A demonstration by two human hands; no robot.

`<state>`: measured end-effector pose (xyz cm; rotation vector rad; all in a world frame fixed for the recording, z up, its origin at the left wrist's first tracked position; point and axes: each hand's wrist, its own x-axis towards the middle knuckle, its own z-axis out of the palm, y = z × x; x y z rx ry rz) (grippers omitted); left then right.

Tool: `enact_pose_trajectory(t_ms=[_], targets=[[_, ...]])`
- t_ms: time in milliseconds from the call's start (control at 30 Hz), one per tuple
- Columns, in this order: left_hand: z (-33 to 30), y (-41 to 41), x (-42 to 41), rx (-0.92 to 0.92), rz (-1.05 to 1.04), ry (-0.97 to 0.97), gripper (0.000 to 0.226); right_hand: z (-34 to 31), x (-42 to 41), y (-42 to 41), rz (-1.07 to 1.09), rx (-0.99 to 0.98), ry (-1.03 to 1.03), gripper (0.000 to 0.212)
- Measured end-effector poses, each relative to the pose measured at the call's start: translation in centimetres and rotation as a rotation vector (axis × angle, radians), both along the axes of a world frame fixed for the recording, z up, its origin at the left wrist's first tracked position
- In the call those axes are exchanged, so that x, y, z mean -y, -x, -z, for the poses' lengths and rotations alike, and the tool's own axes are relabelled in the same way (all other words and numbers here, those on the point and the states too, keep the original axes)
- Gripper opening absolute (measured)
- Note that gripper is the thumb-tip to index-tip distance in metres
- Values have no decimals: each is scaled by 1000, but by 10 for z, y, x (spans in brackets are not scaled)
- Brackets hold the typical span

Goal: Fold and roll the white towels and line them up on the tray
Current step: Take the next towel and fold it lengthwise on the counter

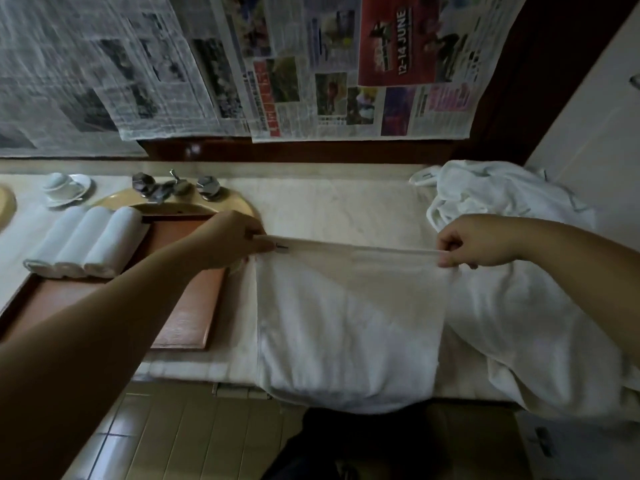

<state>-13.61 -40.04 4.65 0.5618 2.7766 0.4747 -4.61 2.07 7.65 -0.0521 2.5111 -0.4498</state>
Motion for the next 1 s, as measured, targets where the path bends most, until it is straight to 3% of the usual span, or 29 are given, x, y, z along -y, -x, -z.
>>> enact_pose_trajectory(t_ms=[100, 233, 500, 667, 833, 1000], targets=[[25, 46, -12, -60, -63, -66, 23, 26, -3, 50, 80, -108, -69, 18], [70, 112, -30, -45, -224, -121, 28, 83, -1, 118, 355, -246, -58, 27], [175, 187, -58, 61, -432, -23, 25, 206, 18, 191, 540, -171, -240, 41], [195, 234, -75, 22, -574, -97, 21, 225, 9, 240, 649, -199, -215, 50], [194, 285, -84, 82, -700, -178, 32, 226, -17, 294, 777, -114, -112, 58], [191, 304, -93, 80, -778, -195, 40, 225, -12, 321, 859, -142, -159, 60]])
